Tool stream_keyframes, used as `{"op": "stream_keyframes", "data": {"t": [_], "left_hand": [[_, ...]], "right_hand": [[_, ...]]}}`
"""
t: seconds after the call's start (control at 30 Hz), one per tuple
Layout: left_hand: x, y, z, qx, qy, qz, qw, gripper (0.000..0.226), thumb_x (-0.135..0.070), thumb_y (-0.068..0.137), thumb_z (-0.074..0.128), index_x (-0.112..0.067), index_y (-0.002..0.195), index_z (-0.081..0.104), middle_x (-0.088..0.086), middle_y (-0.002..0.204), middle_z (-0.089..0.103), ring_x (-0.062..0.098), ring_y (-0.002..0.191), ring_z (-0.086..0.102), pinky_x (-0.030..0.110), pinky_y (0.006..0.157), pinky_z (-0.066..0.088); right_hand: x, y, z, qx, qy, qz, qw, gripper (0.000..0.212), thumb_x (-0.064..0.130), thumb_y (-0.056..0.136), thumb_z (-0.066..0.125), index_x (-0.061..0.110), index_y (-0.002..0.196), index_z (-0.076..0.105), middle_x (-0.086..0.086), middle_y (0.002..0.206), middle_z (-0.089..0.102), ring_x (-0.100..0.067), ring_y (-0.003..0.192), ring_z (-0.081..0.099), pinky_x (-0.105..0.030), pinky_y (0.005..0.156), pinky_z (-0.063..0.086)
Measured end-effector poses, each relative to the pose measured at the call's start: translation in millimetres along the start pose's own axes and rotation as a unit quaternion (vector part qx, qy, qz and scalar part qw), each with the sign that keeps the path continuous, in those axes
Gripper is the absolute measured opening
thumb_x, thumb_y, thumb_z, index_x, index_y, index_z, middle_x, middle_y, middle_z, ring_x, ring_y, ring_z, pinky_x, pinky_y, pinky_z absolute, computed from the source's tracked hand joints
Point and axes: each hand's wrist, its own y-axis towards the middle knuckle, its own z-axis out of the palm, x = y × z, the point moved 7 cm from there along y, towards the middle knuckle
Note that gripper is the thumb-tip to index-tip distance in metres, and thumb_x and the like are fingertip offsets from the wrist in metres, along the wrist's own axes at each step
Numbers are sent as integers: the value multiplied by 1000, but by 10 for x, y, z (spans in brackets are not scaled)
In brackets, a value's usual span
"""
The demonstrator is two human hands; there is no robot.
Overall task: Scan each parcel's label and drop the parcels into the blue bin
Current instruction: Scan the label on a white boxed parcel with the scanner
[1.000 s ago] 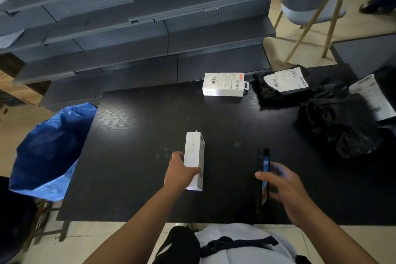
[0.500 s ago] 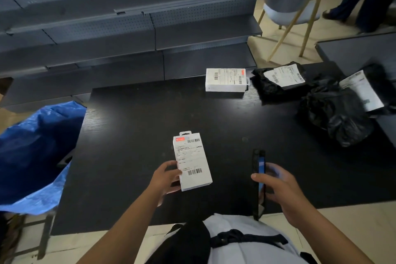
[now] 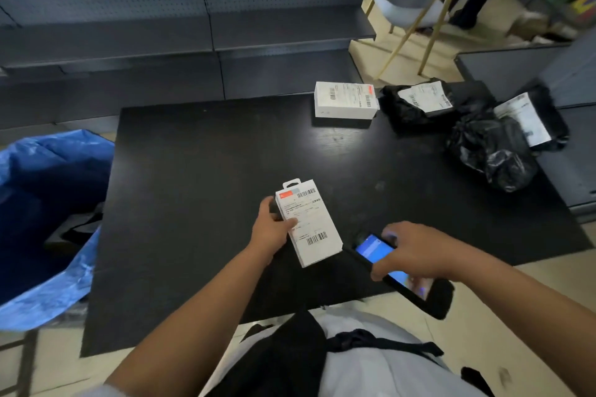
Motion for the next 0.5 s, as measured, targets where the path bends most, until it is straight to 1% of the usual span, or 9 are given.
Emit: {"op": "stream_keyframes", "data": {"t": [0.07,0.13,0.23,0.33,0.43,0.5], "left_hand": [[-9,54,47,23,-5,-3,1000,79,-1,91,68,-33,152,29,6,131,60,24,110,63,38,74,60],[31,79,70,35,-28,-9,999,80,2,92,66,-35,152,29,7,132,60,28,116,64,41,70,62],[95,88,76,35,-32,-1,999,80,-2,94,65,-39,154,27,7,131,61,27,114,66,43,69,64],[115,77,81,30,-26,14,999,77,-5,96,64,-42,153,28,4,132,61,25,114,65,47,73,63],[88,72,78,31,-11,17,999,76,-5,96,64,-39,154,28,2,134,60,24,117,63,39,68,61],[80,83,76,33,0,18,999,76,-5,96,64,-39,154,28,2,133,61,26,119,64,43,73,61]], "right_hand": [[146,-35,-9,-5,-122,31,992,53,59,65,81,19,81,49,4,71,60,-18,62,62,-28,56,40],[259,-31,32,0,-178,50,983,50,61,68,77,23,80,48,6,75,62,-17,67,60,-28,57,39],[380,-4,126,13,-196,70,978,46,59,70,77,24,80,49,6,76,60,-16,67,58,-28,61,41],[438,-14,195,14,-195,87,977,43,56,69,78,23,81,53,6,74,61,-16,65,58,-28,63,42],[445,-40,222,4,-199,98,975,42,56,67,78,23,77,54,6,66,61,-16,58,59,-27,62,43],[425,-61,227,3,-205,103,973,42,56,68,78,23,77,54,6,68,61,-16,60,58,-27,62,43]]}}
